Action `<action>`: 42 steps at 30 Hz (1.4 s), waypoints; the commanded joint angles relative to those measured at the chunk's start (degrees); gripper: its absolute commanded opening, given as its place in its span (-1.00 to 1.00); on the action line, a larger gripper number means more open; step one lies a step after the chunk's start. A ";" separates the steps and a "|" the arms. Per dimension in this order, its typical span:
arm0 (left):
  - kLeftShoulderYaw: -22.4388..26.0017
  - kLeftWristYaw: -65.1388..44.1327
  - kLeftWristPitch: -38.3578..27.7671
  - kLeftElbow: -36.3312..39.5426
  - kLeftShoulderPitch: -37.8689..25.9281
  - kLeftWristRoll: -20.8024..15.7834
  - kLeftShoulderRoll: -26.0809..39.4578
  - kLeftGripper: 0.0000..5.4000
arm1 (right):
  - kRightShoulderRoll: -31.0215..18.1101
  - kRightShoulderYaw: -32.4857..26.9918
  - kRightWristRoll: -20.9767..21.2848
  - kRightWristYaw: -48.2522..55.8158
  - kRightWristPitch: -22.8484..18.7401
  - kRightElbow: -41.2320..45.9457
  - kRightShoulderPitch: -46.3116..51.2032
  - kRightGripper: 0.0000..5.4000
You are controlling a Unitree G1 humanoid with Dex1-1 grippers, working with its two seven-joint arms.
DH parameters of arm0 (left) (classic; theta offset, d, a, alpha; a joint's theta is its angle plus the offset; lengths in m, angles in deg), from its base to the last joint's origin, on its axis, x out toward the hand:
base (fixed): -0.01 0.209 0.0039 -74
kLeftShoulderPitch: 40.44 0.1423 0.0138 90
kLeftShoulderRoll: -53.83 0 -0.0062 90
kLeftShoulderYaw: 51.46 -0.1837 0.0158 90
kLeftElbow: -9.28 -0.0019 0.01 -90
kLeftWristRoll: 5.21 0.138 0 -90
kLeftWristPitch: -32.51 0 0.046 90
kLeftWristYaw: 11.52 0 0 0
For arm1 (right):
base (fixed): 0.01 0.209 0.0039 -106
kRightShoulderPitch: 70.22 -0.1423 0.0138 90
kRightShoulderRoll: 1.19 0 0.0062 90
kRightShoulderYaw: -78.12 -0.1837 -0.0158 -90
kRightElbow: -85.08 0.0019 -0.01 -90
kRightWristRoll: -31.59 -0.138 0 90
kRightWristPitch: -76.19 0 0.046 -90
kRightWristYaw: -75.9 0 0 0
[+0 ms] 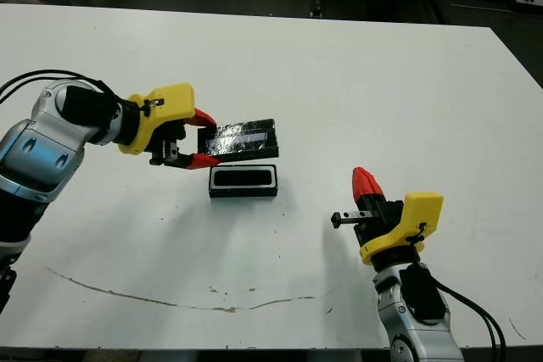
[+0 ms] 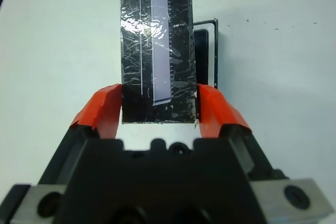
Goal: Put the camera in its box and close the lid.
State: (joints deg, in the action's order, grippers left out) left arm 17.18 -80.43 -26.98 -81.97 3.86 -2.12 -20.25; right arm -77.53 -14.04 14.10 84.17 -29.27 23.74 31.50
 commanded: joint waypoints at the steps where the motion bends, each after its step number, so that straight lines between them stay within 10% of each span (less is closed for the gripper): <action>1: -0.96 -1.61 -1.95 -4.64 -2.43 -0.10 0.77 0.19 | -0.64 -0.53 -0.13 -0.05 -0.23 -0.13 -0.18 -1.00; 19: -0.65 -8.63 -10.83 -29.05 -5.57 -2.42 -2.14 0.18 | -0.66 -0.54 0.13 0.24 0.14 -0.28 -0.07 -1.00; 42: 0.58 -7.45 -5.23 -26.03 0.34 -4.33 -4.35 0.17 | -0.67 -0.46 0.30 0.51 0.64 -0.73 0.20 -1.00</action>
State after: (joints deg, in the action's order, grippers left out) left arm 18.08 -88.02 -33.11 -108.46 2.58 -6.58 -24.62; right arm -77.70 -14.14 14.14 84.68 -29.24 23.52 31.42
